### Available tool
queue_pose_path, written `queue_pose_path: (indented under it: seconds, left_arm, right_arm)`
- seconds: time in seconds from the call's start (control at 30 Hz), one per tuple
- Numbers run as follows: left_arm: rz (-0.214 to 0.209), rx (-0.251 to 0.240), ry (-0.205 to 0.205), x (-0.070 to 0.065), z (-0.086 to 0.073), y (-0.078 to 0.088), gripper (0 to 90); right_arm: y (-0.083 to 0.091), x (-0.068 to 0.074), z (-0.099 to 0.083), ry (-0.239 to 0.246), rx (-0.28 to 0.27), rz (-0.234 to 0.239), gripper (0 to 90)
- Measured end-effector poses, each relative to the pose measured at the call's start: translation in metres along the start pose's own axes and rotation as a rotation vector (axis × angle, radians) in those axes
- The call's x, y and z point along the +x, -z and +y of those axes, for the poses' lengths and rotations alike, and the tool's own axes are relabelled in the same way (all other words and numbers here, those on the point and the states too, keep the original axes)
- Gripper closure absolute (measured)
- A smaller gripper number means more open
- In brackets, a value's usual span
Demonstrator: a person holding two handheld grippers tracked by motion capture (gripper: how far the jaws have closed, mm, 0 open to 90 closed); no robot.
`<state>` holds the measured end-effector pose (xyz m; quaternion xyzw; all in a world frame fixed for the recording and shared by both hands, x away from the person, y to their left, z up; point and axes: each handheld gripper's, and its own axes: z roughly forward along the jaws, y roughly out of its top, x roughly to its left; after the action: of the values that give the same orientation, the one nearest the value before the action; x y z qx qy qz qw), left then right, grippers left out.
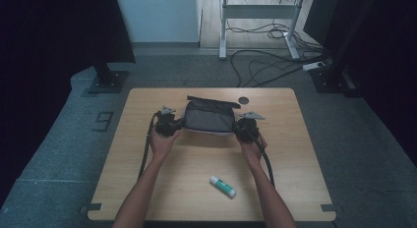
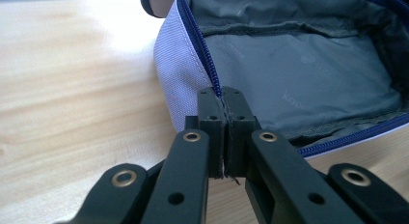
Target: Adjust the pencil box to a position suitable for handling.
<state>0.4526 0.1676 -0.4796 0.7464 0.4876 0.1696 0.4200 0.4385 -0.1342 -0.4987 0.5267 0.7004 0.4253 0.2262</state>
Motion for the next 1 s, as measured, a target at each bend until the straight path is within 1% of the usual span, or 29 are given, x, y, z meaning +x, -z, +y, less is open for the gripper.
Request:
queue_pose_path:
  seconds: [0.03,0.17,0.37,0.43,0.77,0.9,1.0]
  left_arm:
    - [-0.002,-0.012,0.000,-0.001,0.001,0.004,88.6]
    - [-0.006,-0.022,-0.014,-0.004,0.004,0.013,88.8]
    - [-0.019,-0.049,-0.021,-0.009,0.007,0.029,88.8]
    - [-0.024,-0.051,-0.023,-0.010,0.007,0.033,88.8]
    - [-0.039,-0.043,-0.044,-0.017,0.002,0.044,88.9]
    - [-0.048,-0.043,-0.043,-0.016,-0.001,0.047,88.9]
    - [-0.051,-0.038,-0.043,-0.016,-0.003,0.049,88.9]
  right_arm:
    - [0.002,0.000,0.001,0.001,-0.008,0.002,86.9]
    - [0.015,0.005,0.007,0.015,-0.045,0.003,86.9]
    - [0.031,0.011,0.013,0.039,-0.075,0.008,86.8]
    - [0.037,0.014,0.014,0.048,-0.084,0.012,86.9]
    - [0.051,0.015,0.011,0.044,-0.087,0.029,86.8]
    - [0.057,0.020,0.009,0.075,-0.094,0.027,86.8]
    - [0.060,0.022,0.007,0.082,-0.097,0.034,86.8]
